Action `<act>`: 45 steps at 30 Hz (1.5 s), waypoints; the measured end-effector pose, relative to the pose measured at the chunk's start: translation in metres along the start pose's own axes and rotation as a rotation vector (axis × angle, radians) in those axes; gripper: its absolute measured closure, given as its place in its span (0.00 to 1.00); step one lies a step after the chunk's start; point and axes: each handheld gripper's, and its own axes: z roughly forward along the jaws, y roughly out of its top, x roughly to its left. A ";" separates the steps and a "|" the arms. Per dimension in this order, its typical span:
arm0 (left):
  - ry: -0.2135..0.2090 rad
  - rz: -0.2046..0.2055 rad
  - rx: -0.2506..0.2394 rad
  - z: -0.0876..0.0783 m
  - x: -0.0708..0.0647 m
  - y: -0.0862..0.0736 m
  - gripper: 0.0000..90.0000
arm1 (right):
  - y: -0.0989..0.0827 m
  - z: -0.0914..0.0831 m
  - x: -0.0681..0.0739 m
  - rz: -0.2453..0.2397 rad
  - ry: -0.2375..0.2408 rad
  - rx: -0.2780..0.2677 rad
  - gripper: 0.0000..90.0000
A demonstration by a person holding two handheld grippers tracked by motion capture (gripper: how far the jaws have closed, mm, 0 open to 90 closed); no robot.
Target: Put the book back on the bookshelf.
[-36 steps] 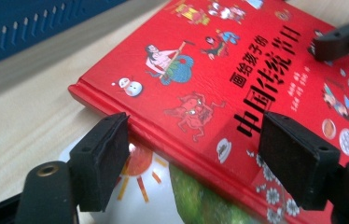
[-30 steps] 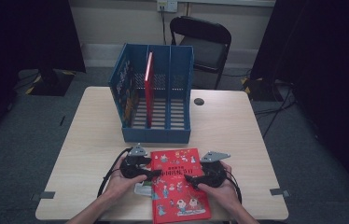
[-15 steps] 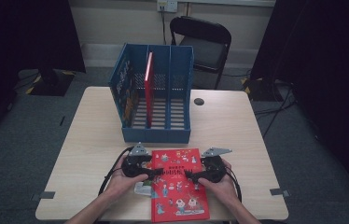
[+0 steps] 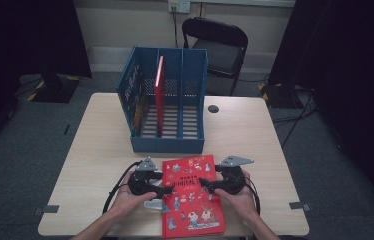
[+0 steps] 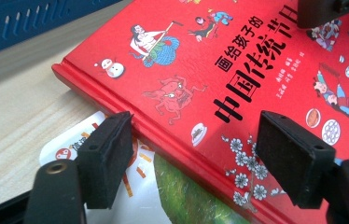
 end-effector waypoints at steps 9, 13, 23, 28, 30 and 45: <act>-0.029 -0.021 -0.003 0.000 0.004 0.001 0.29 | 0.017 0.010 0.002 -0.031 0.047 0.017 0.20; -0.024 -0.038 -0.009 0.000 0.004 0.001 0.29 | 0.027 0.018 0.000 -0.030 0.096 0.046 0.19; -0.020 -0.036 0.002 0.000 0.003 0.001 0.28 | 0.027 0.024 -0.001 -0.010 0.078 0.062 0.20; -0.018 -0.044 0.001 0.000 0.003 0.001 0.27 | 0.027 0.024 -0.003 0.005 0.091 0.046 0.28; -0.011 -0.047 0.003 -0.001 0.003 0.001 0.27 | 0.028 0.021 -0.004 0.009 0.091 0.029 0.32; -0.012 -0.080 -0.024 -0.004 0.005 -0.001 0.18 | 0.030 0.008 -0.001 0.004 0.116 -0.043 0.49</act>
